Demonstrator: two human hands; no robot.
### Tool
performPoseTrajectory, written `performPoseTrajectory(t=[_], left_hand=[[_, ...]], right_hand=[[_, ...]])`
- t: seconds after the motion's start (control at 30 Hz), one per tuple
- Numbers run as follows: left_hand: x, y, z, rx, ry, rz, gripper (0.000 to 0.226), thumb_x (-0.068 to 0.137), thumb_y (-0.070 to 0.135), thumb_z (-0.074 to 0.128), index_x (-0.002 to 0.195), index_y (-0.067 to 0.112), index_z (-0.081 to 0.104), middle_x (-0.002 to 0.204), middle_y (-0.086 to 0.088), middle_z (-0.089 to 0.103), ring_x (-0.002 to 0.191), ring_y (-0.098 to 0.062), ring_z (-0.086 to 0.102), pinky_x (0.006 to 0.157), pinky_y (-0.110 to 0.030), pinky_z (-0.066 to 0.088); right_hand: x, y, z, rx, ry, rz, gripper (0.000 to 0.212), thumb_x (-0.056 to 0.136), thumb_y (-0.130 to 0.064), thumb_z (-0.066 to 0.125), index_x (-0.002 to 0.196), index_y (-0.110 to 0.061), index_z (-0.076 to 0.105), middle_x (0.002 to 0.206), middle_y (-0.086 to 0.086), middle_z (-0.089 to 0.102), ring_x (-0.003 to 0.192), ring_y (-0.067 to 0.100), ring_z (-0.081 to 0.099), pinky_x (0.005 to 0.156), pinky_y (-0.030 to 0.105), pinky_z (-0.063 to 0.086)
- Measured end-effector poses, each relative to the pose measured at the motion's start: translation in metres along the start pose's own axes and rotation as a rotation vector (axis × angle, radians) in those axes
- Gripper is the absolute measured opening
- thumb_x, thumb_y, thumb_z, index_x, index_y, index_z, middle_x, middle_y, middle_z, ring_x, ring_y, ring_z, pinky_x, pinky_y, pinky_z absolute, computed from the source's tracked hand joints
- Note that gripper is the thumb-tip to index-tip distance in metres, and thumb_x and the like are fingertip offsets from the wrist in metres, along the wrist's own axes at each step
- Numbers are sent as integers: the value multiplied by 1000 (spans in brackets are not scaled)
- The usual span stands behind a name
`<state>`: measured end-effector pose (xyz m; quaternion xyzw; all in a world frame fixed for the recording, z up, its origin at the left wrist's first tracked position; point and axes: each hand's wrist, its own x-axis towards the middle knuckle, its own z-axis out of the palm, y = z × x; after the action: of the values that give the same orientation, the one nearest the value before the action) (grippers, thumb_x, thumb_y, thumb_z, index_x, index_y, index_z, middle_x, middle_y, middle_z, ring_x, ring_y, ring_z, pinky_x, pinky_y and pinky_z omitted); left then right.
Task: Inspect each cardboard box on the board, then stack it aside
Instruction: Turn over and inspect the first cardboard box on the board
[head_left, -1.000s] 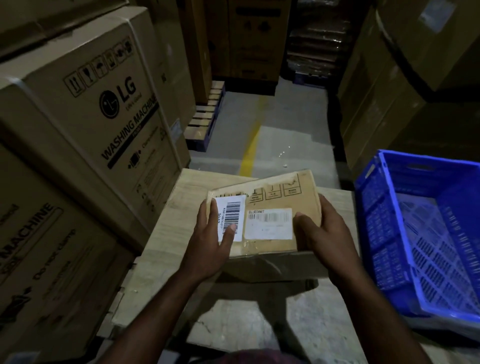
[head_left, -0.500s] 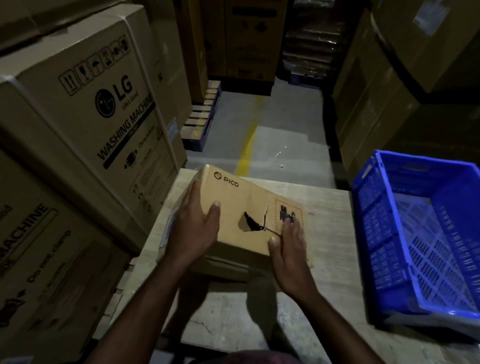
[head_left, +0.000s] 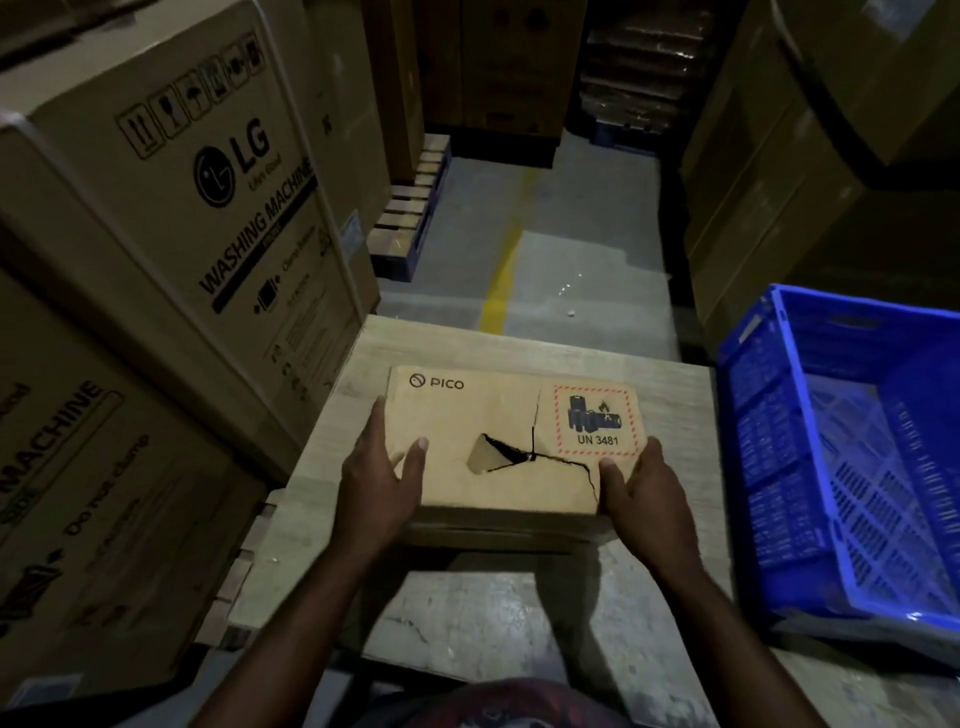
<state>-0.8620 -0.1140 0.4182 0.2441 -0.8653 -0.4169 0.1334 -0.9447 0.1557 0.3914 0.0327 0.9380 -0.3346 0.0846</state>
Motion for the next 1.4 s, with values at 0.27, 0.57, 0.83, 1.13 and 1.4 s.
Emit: performPoseTrajectory(t=[0.27,0.57,0.83,1.13,1.4], left_hand=[[-5,-33,25,302,-10,78,68,97,40,42,154,5,29,161,-18,24,146,-36,28,116,-44,33],[-15,-9,37,556,-343,553,69,99,48,31,159,17,19,167,-1,6,154,-13,2,125,-39,5],[-15,-7,42,709,-383,552,65,101,46,19,157,15,25,166,-1,16,154,-18,6,124,-43,14],[9,3,46,567,-321,432,76,95,54,18,160,15,11,167,-4,2,154,-16,-3,125,-37,0],[26,-1,53,726,-334,423,79,98,55,21,159,10,0,167,-7,-5,154,-19,-8,125,-44,3]], right_hand=[[-9,10,6,-21,123,-76,64,90,-62,51,140,-22,42,133,7,57,121,28,54,92,50,51],[-19,-13,21,-375,-98,-685,57,105,-44,39,155,-18,35,167,7,20,154,22,15,123,41,21],[-15,-16,31,-522,-61,-694,53,105,-38,29,144,-12,54,154,9,46,147,26,36,119,40,24],[18,-32,15,-419,-96,-606,62,99,-44,29,151,-12,41,161,11,33,150,29,28,122,47,25],[27,-29,30,-608,-126,-567,72,98,-50,10,161,-14,11,169,7,3,156,25,-3,125,45,2]])
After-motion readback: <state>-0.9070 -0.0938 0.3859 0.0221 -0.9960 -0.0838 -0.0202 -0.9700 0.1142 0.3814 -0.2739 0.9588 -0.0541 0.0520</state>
